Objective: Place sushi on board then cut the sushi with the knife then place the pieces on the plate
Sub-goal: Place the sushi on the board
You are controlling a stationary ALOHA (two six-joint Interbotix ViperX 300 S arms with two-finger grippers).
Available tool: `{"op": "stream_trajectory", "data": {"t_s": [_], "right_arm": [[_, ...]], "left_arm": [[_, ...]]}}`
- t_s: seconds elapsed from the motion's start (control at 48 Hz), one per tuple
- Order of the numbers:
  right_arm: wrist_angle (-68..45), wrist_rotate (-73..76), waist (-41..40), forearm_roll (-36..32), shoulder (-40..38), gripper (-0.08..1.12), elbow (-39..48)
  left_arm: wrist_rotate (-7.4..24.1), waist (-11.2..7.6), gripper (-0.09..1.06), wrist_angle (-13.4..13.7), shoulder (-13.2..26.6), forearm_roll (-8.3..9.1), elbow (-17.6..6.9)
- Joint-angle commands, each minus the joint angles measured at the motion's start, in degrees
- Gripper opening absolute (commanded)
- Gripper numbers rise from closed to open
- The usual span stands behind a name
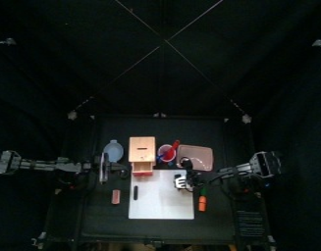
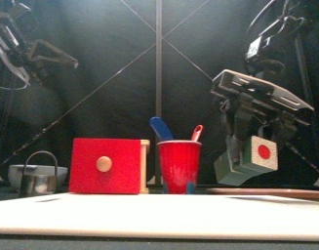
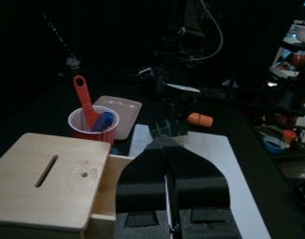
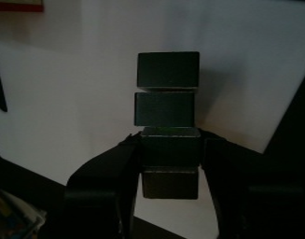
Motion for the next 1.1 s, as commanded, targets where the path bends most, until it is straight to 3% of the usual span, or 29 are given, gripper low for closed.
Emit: {"op": "stream_trajectory", "data": {"t_s": [0.021, 0.208, 0.625, 1.104], "right_arm": [[0.62, 2.55, 1.23, -1.41, 1.93, 0.75, -4.31], [1.49, 2.99, 2.46, -1.23, 8.35, 0.75, -11.43], [11.16, 3.43, 3.34, -0.35, 17.14, 0.75, -23.12], [11.87, 7.82, 3.87, -0.88, 19.07, 0.75, -25.31]], "left_arm": [[0.09, 0.79, 0.11, -0.18, 0.18, 1.67, -0.62], [0.09, 1.41, 0.12, -0.18, 0.18, 3.69, 0.53], [0.09, 2.37, 0.12, -0.09, 0.18, 3.87, 2.11], [0.09, 2.99, 0.12, -0.09, 0.18, 4.48, 2.99]]}}
